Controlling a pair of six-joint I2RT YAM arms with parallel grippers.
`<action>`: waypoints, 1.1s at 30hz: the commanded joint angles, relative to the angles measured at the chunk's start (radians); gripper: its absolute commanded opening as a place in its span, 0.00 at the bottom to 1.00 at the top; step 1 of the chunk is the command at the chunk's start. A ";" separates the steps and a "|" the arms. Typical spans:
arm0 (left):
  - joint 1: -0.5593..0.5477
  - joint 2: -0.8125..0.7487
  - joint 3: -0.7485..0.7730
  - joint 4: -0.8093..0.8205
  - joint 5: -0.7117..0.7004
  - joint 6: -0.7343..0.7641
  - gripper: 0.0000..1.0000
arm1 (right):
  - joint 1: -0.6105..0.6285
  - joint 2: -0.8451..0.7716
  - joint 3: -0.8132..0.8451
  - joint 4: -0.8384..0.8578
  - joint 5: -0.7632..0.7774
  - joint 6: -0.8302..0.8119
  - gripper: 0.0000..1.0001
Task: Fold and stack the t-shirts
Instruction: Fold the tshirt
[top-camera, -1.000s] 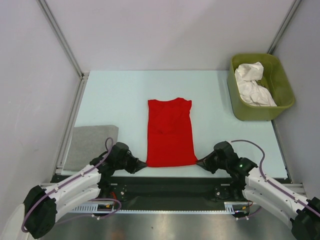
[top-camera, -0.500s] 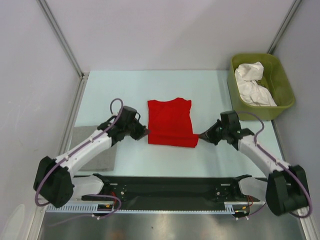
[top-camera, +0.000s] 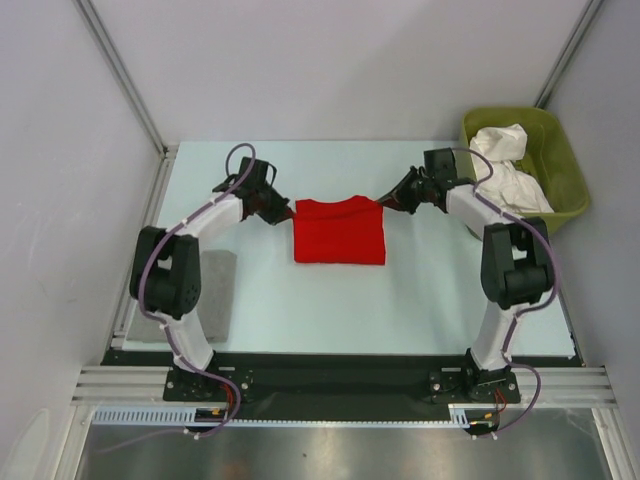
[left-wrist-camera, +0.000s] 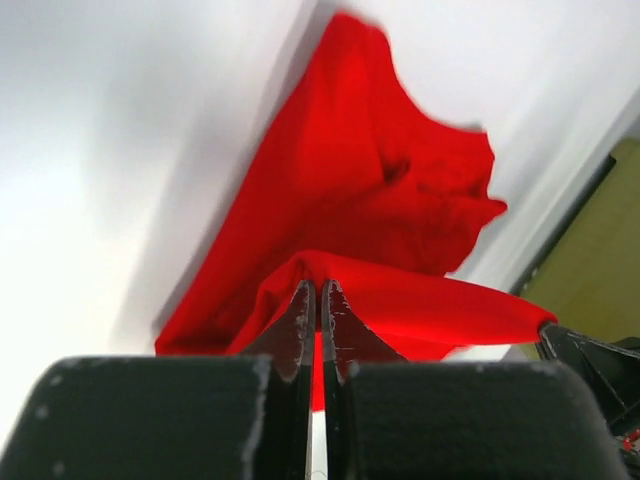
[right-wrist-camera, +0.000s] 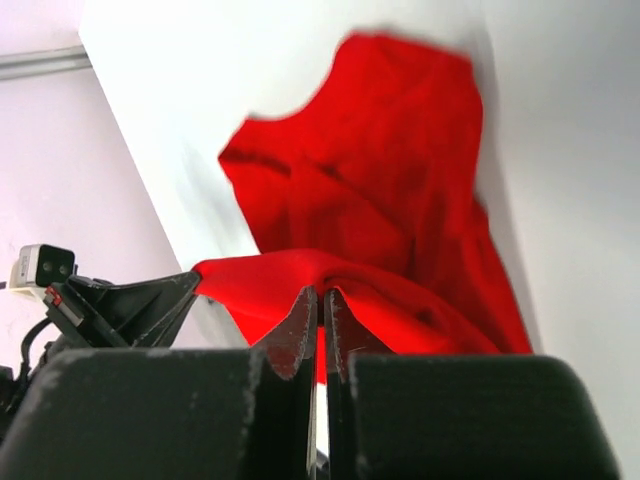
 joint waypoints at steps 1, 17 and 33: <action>0.034 0.064 0.140 0.000 0.023 0.069 0.00 | -0.016 0.092 0.127 -0.004 -0.016 -0.042 0.00; 0.091 0.342 0.397 -0.014 0.115 0.097 0.00 | -0.046 0.329 0.362 -0.012 -0.016 0.002 0.00; 0.106 0.514 0.676 -0.109 0.137 0.259 0.27 | -0.073 0.457 0.505 -0.033 -0.011 -0.015 0.21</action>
